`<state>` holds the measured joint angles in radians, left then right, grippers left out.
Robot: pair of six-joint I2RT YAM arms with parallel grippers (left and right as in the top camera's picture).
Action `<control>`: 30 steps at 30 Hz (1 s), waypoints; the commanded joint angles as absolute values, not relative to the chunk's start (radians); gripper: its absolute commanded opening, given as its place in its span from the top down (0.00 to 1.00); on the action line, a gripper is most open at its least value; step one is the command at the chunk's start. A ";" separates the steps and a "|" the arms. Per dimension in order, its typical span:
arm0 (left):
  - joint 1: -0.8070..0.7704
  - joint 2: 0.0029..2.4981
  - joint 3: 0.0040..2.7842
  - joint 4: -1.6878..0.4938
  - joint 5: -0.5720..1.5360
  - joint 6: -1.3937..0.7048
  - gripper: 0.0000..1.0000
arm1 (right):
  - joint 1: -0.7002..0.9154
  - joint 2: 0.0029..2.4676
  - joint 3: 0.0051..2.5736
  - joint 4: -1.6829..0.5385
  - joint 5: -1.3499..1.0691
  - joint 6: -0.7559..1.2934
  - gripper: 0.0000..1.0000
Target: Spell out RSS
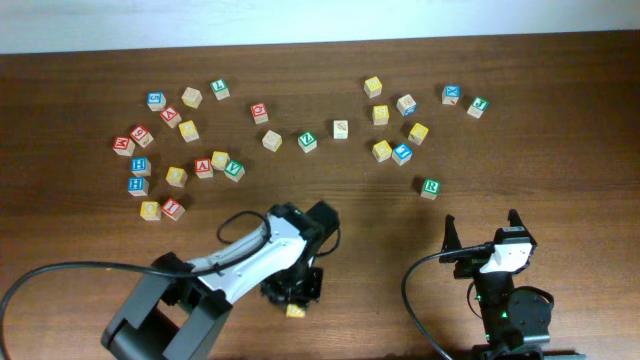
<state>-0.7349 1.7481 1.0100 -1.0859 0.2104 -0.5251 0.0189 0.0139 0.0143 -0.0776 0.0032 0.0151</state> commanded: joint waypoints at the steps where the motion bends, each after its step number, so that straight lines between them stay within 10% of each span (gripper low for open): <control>1: -0.739 1.735 1.122 -1.050 0.176 -0.530 0.79 | 0.012 0.006 0.006 -0.079 0.011 0.011 0.02; 30: -0.582 1.827 1.176 -0.880 0.137 -0.523 0.81 | 0.012 0.006 0.006 -0.079 0.012 0.011 0.02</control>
<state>-0.5797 1.8164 1.1641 -0.8673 0.1131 -0.5240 0.0189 0.0139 0.0147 -0.0776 0.0032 0.0154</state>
